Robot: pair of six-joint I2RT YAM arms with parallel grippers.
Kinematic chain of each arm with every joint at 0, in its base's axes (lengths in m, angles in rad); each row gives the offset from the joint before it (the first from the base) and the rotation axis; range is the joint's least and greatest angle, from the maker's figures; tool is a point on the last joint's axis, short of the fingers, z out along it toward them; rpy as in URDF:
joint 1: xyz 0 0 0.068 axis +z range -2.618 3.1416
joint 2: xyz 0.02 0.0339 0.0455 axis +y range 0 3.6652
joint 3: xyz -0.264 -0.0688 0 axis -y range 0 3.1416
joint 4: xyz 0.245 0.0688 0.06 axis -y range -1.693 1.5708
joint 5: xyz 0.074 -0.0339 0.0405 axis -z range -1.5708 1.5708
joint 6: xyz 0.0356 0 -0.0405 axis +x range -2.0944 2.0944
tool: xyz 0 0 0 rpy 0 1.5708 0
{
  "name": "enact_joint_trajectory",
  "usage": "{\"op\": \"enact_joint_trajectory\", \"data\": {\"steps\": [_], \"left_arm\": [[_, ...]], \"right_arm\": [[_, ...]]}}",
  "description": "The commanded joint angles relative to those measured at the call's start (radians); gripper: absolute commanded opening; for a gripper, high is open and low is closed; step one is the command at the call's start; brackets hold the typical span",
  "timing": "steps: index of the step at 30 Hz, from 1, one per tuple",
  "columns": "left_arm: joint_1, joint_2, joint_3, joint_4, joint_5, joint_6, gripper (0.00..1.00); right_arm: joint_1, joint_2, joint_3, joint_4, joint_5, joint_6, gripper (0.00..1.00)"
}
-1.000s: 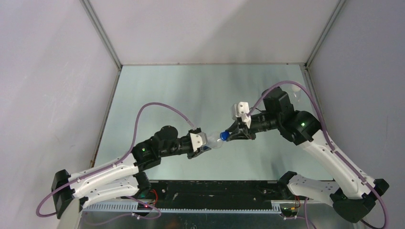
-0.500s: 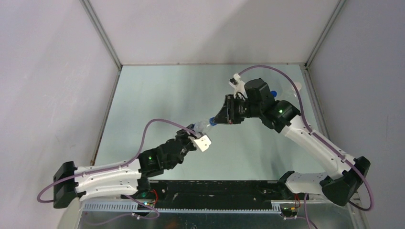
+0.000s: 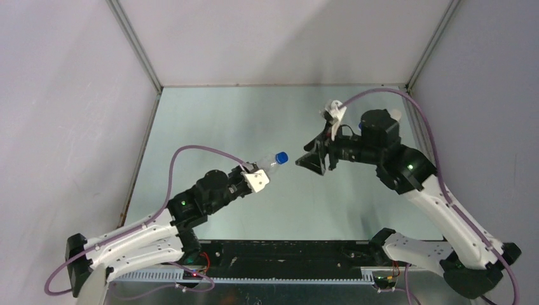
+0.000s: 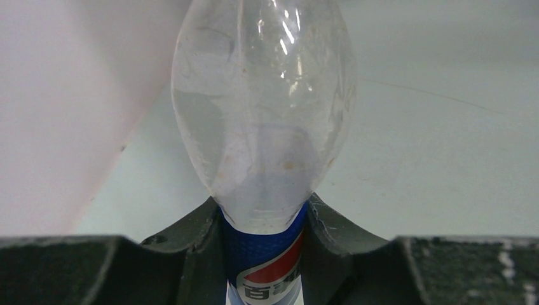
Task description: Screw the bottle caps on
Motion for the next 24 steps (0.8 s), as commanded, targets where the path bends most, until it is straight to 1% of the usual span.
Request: {"op": "enact_joint_trajectory", "data": {"steps": [1,2,3,5,9,15,24], "left_arm": [[0.073,-0.014,0.085,-0.144,0.381,-0.076,0.26],[0.081,-0.009,0.102,-0.157,0.422,-0.08,0.25],[0.093,-0.001,0.111,-0.178,0.441,-0.085,0.25],[0.103,0.013,0.135,-0.206,0.497,-0.089,0.25],[0.105,0.044,0.172,-0.24,0.559,-0.089,0.25],[0.106,0.063,0.192,-0.243,0.592,-0.089,0.25],[0.106,0.063,0.193,-0.229,0.613,-0.089,0.25]], "right_arm": [[-0.004,-0.074,-0.017,-0.032,-0.217,-0.506,0.6],[-0.004,-0.081,-0.018,-0.059,-0.245,-0.555,0.61],[-0.002,-0.091,-0.019,-0.076,-0.29,-0.652,0.61],[0.004,-0.097,-0.019,-0.116,-0.32,-0.768,0.61],[0.012,-0.089,-0.019,-0.17,-0.351,-0.91,0.61],[0.03,-0.059,-0.019,-0.181,-0.373,-0.976,0.59],[0.046,-0.03,-0.019,-0.165,-0.38,-0.969,0.56]]}}
